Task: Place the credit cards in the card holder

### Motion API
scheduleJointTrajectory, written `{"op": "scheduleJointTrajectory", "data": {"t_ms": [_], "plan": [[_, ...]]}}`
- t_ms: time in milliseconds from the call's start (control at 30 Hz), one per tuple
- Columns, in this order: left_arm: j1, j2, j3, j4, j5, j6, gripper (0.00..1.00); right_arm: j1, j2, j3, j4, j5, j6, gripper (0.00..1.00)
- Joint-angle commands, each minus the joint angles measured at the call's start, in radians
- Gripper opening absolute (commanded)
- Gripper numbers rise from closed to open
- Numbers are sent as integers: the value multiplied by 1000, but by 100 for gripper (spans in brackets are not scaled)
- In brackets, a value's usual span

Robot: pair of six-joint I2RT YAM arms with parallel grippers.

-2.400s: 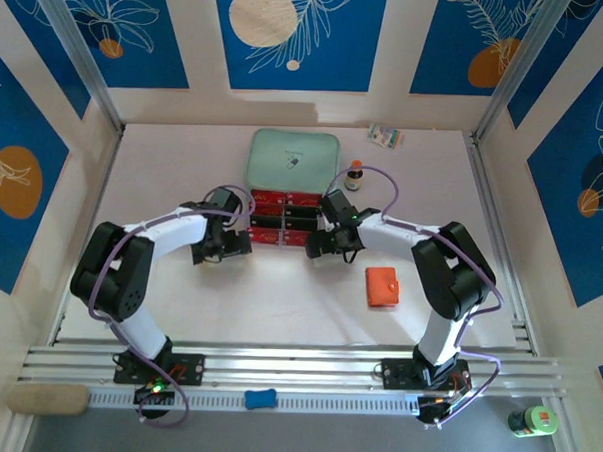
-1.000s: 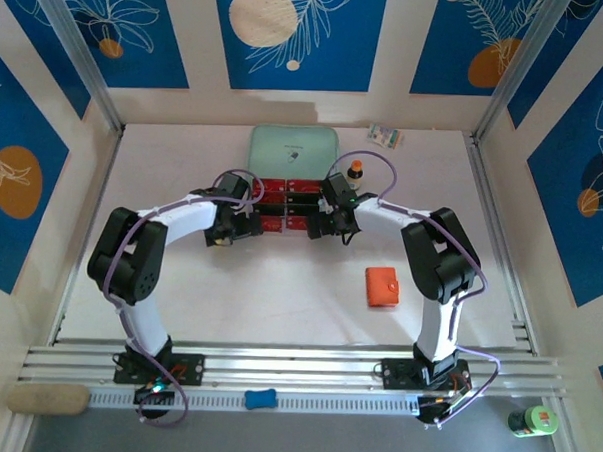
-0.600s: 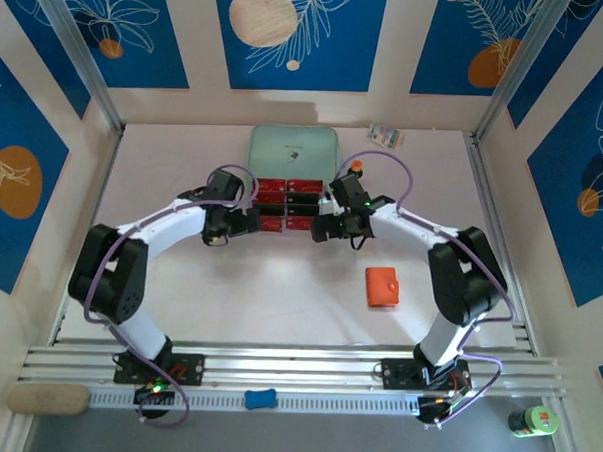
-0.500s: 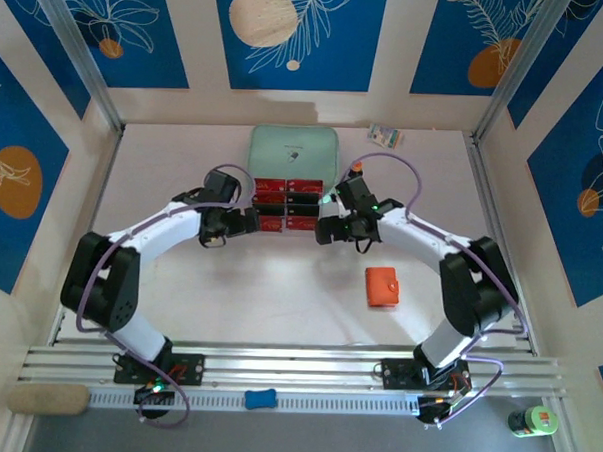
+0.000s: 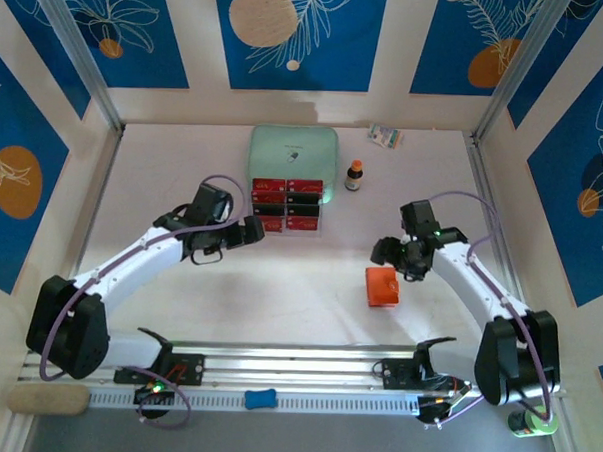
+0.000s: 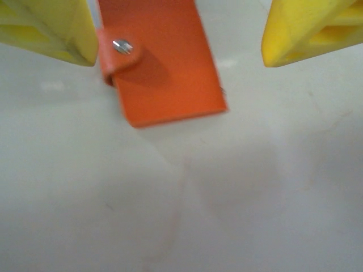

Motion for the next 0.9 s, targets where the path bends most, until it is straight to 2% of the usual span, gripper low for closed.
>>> {"op": "scheduleJointTrajectory", "data": {"t_ms": [0, 200, 467, 867], "plan": [[-36, -9, 0, 33, 27, -42, 100, -45, -62, -43, -107, -53, 97, 70], [-78, 8, 17, 72, 36, -62, 100, -57, -77, -81, -152, -54, 194, 63], [-97, 32, 26, 93, 61, -63, 100, -36, -74, -167, -101, -114, 298, 58], [-110, 16, 44, 70, 60, -56, 100, -17, -71, -220, -9, -120, 344, 48]]}}
